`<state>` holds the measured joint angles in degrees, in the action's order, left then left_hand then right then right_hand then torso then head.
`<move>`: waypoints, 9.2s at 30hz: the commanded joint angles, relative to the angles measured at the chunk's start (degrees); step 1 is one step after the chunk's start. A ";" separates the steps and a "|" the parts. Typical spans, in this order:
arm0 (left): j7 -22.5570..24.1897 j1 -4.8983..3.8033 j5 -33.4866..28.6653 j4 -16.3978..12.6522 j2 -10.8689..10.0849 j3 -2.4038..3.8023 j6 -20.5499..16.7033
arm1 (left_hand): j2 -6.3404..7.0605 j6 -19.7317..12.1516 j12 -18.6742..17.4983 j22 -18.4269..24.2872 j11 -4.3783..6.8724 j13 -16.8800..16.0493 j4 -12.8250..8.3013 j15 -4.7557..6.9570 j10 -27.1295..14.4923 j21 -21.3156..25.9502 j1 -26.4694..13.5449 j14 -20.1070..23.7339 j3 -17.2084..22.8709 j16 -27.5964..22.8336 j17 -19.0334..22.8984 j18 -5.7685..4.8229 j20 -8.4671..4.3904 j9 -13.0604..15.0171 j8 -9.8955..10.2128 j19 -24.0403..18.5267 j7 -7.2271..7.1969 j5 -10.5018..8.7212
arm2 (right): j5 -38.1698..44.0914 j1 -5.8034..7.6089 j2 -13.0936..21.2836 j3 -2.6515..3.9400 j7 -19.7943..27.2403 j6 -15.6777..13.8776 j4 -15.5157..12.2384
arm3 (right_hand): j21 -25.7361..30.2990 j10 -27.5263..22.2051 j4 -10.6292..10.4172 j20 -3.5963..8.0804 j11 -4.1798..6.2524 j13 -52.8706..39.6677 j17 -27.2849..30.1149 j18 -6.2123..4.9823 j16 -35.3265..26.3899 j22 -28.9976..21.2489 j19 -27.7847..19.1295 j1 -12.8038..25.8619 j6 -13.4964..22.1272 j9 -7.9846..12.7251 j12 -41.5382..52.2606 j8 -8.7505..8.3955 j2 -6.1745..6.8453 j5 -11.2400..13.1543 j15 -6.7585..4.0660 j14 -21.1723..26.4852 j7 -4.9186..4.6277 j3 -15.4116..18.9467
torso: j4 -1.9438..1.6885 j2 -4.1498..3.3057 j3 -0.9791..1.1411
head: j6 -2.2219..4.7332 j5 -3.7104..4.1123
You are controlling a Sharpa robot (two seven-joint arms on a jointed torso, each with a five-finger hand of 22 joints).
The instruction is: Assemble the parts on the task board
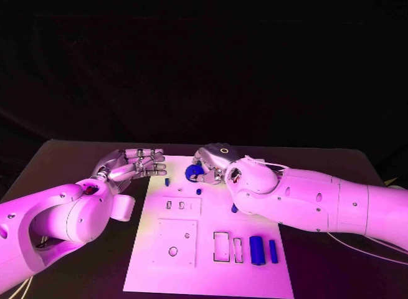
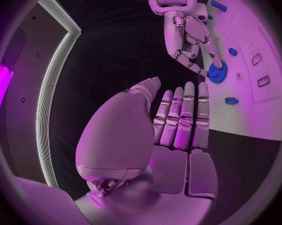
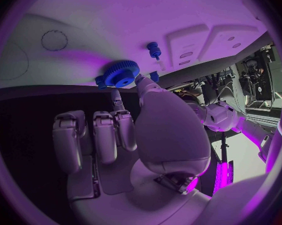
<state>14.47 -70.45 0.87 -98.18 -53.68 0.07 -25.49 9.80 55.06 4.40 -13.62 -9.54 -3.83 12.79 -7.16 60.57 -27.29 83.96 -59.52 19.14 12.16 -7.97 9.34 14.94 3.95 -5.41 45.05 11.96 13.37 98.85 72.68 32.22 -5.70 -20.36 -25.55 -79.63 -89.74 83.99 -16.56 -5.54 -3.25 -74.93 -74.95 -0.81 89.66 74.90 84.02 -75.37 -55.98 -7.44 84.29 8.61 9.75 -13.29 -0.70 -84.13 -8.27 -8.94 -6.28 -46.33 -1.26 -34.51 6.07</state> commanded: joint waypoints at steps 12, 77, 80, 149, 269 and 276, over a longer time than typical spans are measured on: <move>0.00 -0.05 0.17 -0.17 -0.04 0.04 0.70 | -0.34 -0.08 -0.37 -0.05 -0.08 0.00 -0.37 -0.19 -0.29 -0.29 -0.42 0.43 0.00 -0.26 -0.07 0.81 0.17 -0.06 0.38 -0.48 0.39 -0.22 | -2.25 0.01 0.69 -0.01 -0.07 4.52 -0.51 | -0.26 2.16 -0.28 -0.24 -0.05 -10.20 -14.86 0.81 0.26 15.10 5.98 8.02 -1.35 -0.39 0.36 -0.13 -1.63 -3.52 0.12 -5.82 0.43 3.23 | 0.06 0.01 0.03 | -0.05 0.02; -0.25 -0.01 0.31 1.08 0.11 -0.02 1.78 | -0.30 -0.11 -0.48 -0.04 -0.12 -0.01 -0.56 -0.25 -0.37 -0.27 -0.33 0.56 -0.04 -0.48 -0.08 0.79 0.33 -0.04 0.54 -0.93 0.40 -0.21 | -29.46 -0.50 26.84 -0.83 21.53 1.42 -6.28 | 3.41 0.23 6.23 -0.30 -0.58 -7.97 -12.77 -0.28 -0.77 12.46 3.12 -5.84 -0.40 0.30 -2.34 -3.77 -0.06 -5.24 0.45 -5.28 -0.43 3.37 | 1.85 0.78 1.04 | -0.01 2.28; -0.26 -0.01 0.31 1.09 0.10 -0.02 1.79 | -0.30 -0.11 -0.48 -0.04 -0.12 -0.01 -0.56 -0.25 -0.37 -0.27 -0.33 0.56 -0.04 -0.48 -0.08 0.79 0.33 -0.04 0.54 -0.93 0.40 -0.21 | -29.26 -0.66 26.43 -0.83 21.40 1.26 -5.51 | 3.38 0.25 6.22 -0.32 -0.60 -8.00 -12.82 -0.27 -0.74 12.49 3.15 -5.84 -0.36 0.31 -2.31 -3.80 -0.06 -5.31 0.46 -5.30 -0.44 3.40 | 1.84 0.80 1.02 | -0.15 2.30; -0.80 -0.02 0.35 2.46 -0.04 -0.03 2.11 | -0.38 -0.10 -0.52 -0.06 -0.11 -0.02 -0.68 -0.24 -0.39 -0.30 -0.23 0.52 -0.01 -0.55 -0.11 0.82 0.42 -0.03 0.63 -1.16 0.38 -0.20 | -16.71 -1.63 22.46 -0.03 9.78 -11.50 -15.65 | -0.19 2.17 6.30 1.61 2.20 -10.07 -14.69 0.79 0.16 15.06 5.93 -6.69 -8.48 -1.67 0.07 0.86 -5.79 -4.44 -1.83 -5.78 2.80 -3.17 | 1.60 1.29 0.75 | -1.41 0.15; -1.78 -0.05 0.35 3.03 1.08 -0.09 1.93 | -0.44 -0.06 -0.53 -0.07 -0.10 -0.03 -0.65 -0.25 -0.37 -0.33 -0.34 0.51 -0.04 -0.62 -0.13 0.83 0.49 -0.02 0.68 -1.31 0.35 -0.21 | -1.67 -6.83 2.57 -1.33 -2.85 -2.04 -12.07 | 2.52 -1.18 1.60 0.09 -0.03 -6.37 -12.06 0.04 -1.21 13.54 4.10 0.14 -2.08 -0.26 -4.38 -2.83 -0.21 0.05 -0.04 -5.10 0.28 0.71 | 1.23 1.69 0.23 | -3.78 -6.13; -1.93 -0.05 0.58 3.10 1.07 -0.09 1.99 | -0.44 -0.06 -0.53 -0.07 -0.10 -0.03 -0.65 -0.25 -0.37 -0.33 -0.34 0.51 -0.04 -0.62 -0.13 0.83 0.49 -0.02 0.68 -1.31 0.35 -0.21 | -1.25 -6.83 3.28 -1.33 -3.00 -4.35 -12.78 | 3.56 -2.20 0.78 -0.06 -0.25 -5.27 -11.12 -0.24 -1.74 13.00 3.43 0.20 -1.27 -0.12 -5.68 -3.26 0.19 0.64 0.13 -4.85 0.04 1.83 | 1.25 1.72 0.26 | -3.78 -6.08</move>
<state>12.49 -70.46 1.02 -95.02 -52.68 -0.05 -24.44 9.80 55.06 4.17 -13.62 -9.54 -3.83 12.46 -7.37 60.57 -27.29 83.96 -59.32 19.15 11.79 -8.01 9.33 15.36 3.95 -4.97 44.24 11.96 13.37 96.40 65.88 35.33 -7.02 -23.00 -27.81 -92.13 -86.28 81.86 -15.88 -5.24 -3.54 -74.92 -74.90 -0.81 87.99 74.91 83.92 -75.18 -57.39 -7.57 78.64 5.44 9.74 -12.76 -0.91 -83.92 -8.27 -7.24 -5.03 -44.64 -1.00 -38.28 -0.05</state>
